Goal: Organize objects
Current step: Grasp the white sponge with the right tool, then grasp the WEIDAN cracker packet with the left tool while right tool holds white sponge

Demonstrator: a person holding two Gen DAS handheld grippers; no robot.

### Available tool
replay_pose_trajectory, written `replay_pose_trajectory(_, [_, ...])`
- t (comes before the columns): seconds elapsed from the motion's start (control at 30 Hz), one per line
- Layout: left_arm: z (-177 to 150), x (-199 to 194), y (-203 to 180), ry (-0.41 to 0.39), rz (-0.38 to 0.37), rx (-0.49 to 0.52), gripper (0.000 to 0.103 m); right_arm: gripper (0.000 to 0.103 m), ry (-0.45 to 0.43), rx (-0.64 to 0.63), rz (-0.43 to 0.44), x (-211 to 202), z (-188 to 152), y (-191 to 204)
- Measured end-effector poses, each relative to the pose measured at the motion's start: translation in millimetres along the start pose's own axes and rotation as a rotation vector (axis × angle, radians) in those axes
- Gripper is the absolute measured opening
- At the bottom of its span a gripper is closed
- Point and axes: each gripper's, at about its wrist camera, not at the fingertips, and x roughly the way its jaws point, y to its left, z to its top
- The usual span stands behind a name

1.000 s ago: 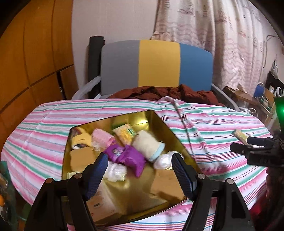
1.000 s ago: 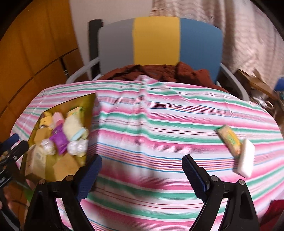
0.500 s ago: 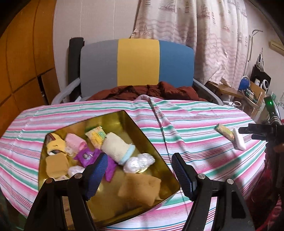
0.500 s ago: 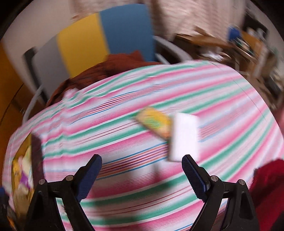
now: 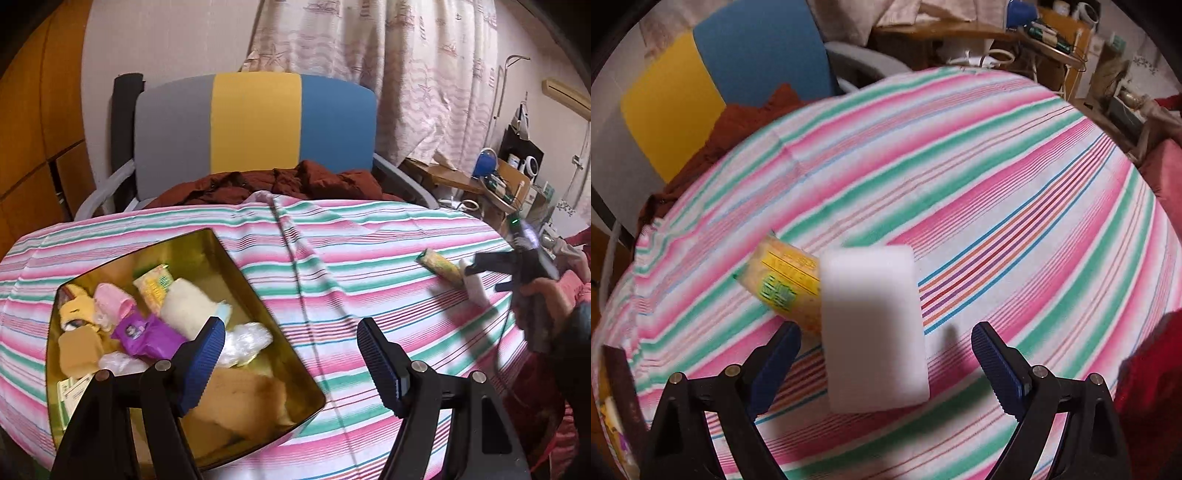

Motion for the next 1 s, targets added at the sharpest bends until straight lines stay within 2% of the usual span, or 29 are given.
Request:
replay_pose_trajectory(0.03, [2.1, 1.4, -3.6, -0.003, -0.003, 0.004, 0.075, 0.089, 0.013, -0.006, 0.004, 2.4, -0.4, 0.5])
replay_pose_trajectory(0.07, [4.6, 3.5, -7.9, -0.002, -0.009, 0.009, 0.075, 0.075, 0.026, -0.019, 0.014, 3.8, -1.1, 1.1])
replay_pose_trajectory(0.13, [8.3, 8.4, -16.4, 0.006, -0.019, 0.026, 0.075, 0.058, 0.045, -0.055, 0.017, 5.1, -3.9, 4.1])
replay_pose_trajectory(0.23, [13.8, 19.6, -35.7, 0.027, -0.041, 0.061, 0.075, 0.057, 0.016, -0.065, 0.006, -2.8, -8.8, 4.8])
replay_pose_trajectory(0.37, [20.1, 37.5, -63.3, 0.074, -0.098, 0.096, 0.070, 0.057, -0.066, 0.016, -0.028, -21.8, -6.9, -15.0])
replay_pose_trajectory(0.5, [28.8, 63.1, -96.5, 0.142, -0.164, 0.114, 0.068, 0.057, -0.131, 0.073, -0.025, -37.4, -7.4, -26.6])
replay_pose_trajectory(0.7, [42.8, 114.0, -141.6, 0.276, -0.258, 0.089, 0.060, 0.057, -0.222, 0.124, 0.049, -60.1, -0.7, -37.2])
replay_pose_trajectory(0.9, [56.0, 168.8, -187.8, 0.390, -0.313, 0.048, 0.050, 0.057, -0.285, 0.199, 0.152, -69.5, 3.3, -47.0])
replay_pose_trajectory(1.0, [62.4, 197.6, -207.1, 0.437, -0.317, 0.011, 0.049, 0.057, -0.301, 0.230, 0.208, -66.1, 9.7, -48.0])
